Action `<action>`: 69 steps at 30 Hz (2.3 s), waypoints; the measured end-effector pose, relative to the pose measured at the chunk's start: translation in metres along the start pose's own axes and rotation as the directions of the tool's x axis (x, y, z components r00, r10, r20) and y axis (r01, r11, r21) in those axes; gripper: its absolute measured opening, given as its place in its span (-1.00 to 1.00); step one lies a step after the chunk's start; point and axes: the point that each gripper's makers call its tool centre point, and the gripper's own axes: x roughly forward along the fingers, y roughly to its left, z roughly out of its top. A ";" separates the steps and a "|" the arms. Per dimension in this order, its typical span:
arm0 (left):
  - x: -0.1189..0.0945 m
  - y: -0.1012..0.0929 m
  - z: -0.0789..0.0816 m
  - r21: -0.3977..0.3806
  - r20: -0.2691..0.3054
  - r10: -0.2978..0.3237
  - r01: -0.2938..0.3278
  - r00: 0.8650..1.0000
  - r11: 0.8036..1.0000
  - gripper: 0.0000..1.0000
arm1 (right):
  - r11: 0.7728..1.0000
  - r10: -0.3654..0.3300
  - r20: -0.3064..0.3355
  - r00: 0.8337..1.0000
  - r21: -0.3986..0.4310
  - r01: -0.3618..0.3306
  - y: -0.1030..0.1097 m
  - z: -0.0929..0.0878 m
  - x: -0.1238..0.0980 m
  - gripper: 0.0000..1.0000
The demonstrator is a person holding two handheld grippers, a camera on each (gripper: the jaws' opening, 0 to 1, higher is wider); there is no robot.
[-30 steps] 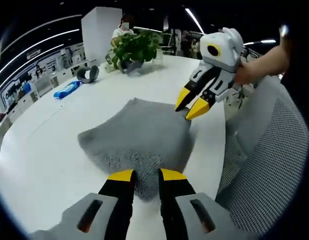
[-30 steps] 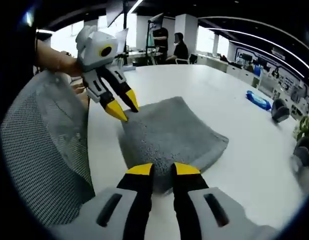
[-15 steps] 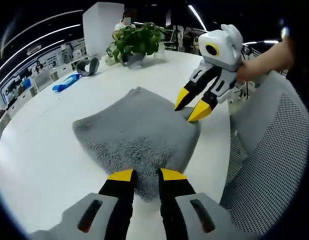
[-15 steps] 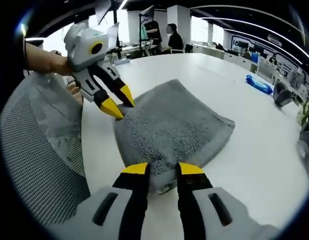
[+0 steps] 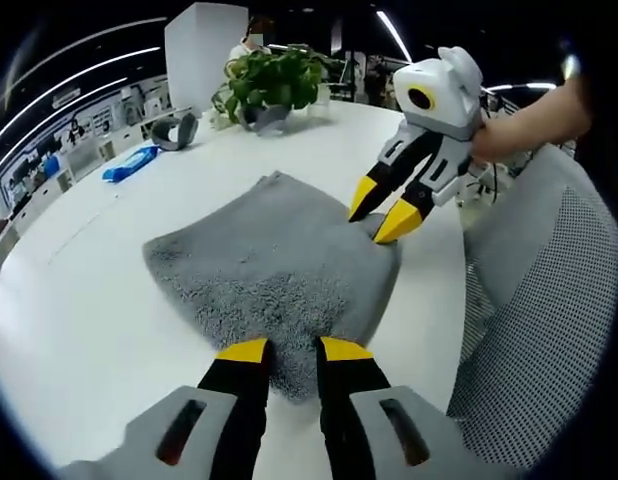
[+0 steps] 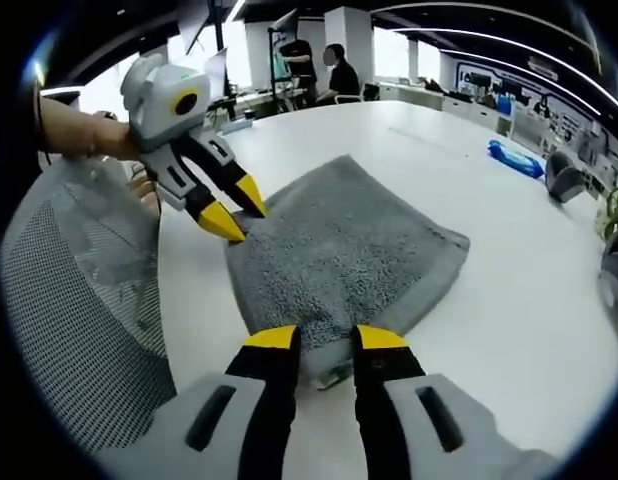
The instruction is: Fold the towel on the table until its edges align and the towel forms a compact rectangular stack.
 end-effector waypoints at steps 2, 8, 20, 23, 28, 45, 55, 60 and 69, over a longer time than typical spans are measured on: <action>0.003 0.006 0.003 0.004 -0.002 0.003 -0.002 1.000 1.000 -0.63 | 1.000 -0.002 -0.001 1.000 0.003 0.002 -0.005 0.002 0.002 -0.62; 0.013 0.025 0.010 0.043 -0.003 0.016 -0.016 1.000 0.999 -0.63 | 1.000 -0.010 -0.003 1.000 0.015 0.010 -0.023 0.011 0.010 -0.62; 0.032 0.056 0.024 0.004 -0.038 -0.010 0.010 0.999 1.000 -0.64 | 0.999 -0.030 -0.003 1.000 0.015 0.031 -0.058 0.025 0.025 -0.62; 0.035 0.061 0.027 0.017 -0.035 0.002 -0.002 0.999 1.000 -0.64 | 0.999 -0.039 0.000 0.999 0.019 0.039 -0.066 0.028 0.028 -0.63; 0.039 0.070 0.030 0.018 -0.025 0.016 -0.015 1.000 1.000 -0.64 | 0.999 -0.050 0.010 0.999 0.022 0.049 -0.073 0.032 0.032 -0.63; 0.011 0.072 0.049 -0.166 0.146 0.065 -0.040 0.987 0.985 -0.37 | 0.994 -0.079 0.118 0.990 0.085 0.069 -0.067 0.044 0.005 -0.33; -0.105 0.073 0.082 -0.290 0.473 0.297 -0.171 0.830 0.941 0.89 | 0.967 -0.226 0.363 0.904 0.196 0.163 -0.051 0.066 -0.069 0.74; -0.157 0.061 0.068 -0.305 0.498 0.383 -0.257 0.778 0.917 0.99 | 0.949 -0.292 0.481 0.827 0.253 0.188 -0.036 0.077 -0.116 0.99; -0.209 0.038 0.042 -0.285 0.474 0.489 -0.398 0.733 0.872 0.99 | 0.930 -0.341 0.570 0.747 0.321 0.180 -0.003 0.086 -0.153 0.99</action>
